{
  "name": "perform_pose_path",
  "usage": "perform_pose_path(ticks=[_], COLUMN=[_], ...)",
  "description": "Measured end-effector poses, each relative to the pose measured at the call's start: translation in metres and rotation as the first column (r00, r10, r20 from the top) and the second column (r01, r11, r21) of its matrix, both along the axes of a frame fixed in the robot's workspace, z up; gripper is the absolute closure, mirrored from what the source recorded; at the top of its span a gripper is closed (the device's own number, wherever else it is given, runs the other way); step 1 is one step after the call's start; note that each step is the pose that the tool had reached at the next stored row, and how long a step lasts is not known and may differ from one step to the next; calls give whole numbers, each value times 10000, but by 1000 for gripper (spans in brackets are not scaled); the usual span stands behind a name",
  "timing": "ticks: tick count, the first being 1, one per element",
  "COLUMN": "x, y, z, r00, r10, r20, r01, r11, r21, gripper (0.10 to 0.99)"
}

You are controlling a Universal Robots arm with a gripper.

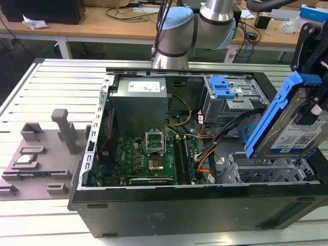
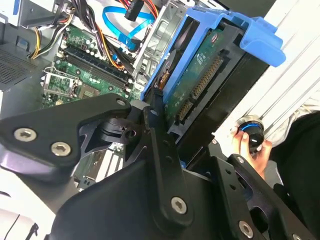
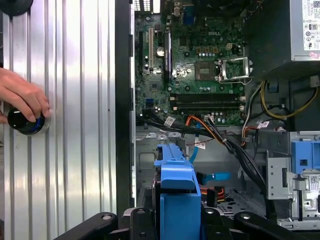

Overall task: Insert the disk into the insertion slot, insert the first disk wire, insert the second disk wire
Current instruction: 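Insert the disk into the insertion slot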

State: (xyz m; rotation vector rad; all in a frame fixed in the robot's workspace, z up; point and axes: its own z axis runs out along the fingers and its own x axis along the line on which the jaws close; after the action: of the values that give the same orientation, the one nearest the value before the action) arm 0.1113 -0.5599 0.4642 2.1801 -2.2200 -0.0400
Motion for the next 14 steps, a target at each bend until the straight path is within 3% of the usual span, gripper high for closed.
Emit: perform_pose_path(ticks=[5,14], x=[0,0], y=[0,43], z=[-37,-218], r00=[10000,10000], r10=[0,-1], r20=[0,0], r01=[0,1], r11=[10000,10000], r21=[-1,1], gripper=[729,729])
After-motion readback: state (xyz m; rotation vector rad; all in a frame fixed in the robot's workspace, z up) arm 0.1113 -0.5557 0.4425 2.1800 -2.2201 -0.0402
